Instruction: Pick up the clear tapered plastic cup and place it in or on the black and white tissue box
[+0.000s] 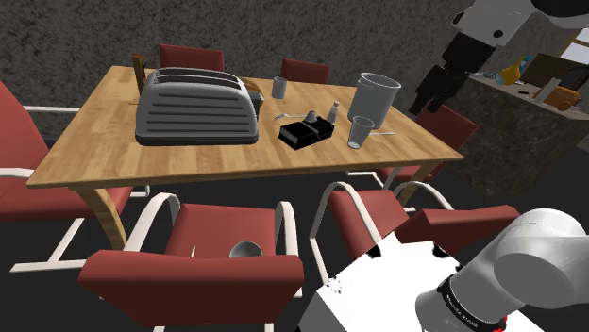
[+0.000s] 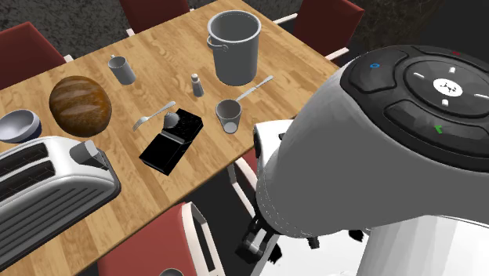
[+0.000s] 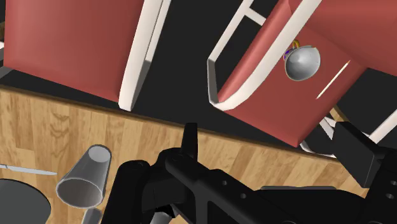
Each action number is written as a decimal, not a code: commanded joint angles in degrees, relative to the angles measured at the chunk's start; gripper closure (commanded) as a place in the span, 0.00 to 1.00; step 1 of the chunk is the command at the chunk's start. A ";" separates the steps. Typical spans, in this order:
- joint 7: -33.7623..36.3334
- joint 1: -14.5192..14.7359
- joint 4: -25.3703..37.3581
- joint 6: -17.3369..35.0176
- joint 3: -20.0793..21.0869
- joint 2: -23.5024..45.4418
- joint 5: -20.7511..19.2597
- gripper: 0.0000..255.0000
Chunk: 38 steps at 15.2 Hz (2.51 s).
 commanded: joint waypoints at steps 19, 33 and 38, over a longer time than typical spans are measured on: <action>-10.36 -3.56 3.46 27.69 -8.14 29.31 -7.33 0.00; -18.36 -6.60 22.87 39.33 -12.23 58.16 -5.36 0.00; -19.72 -7.69 27.17 41.14 -12.30 63.91 -4.37 0.00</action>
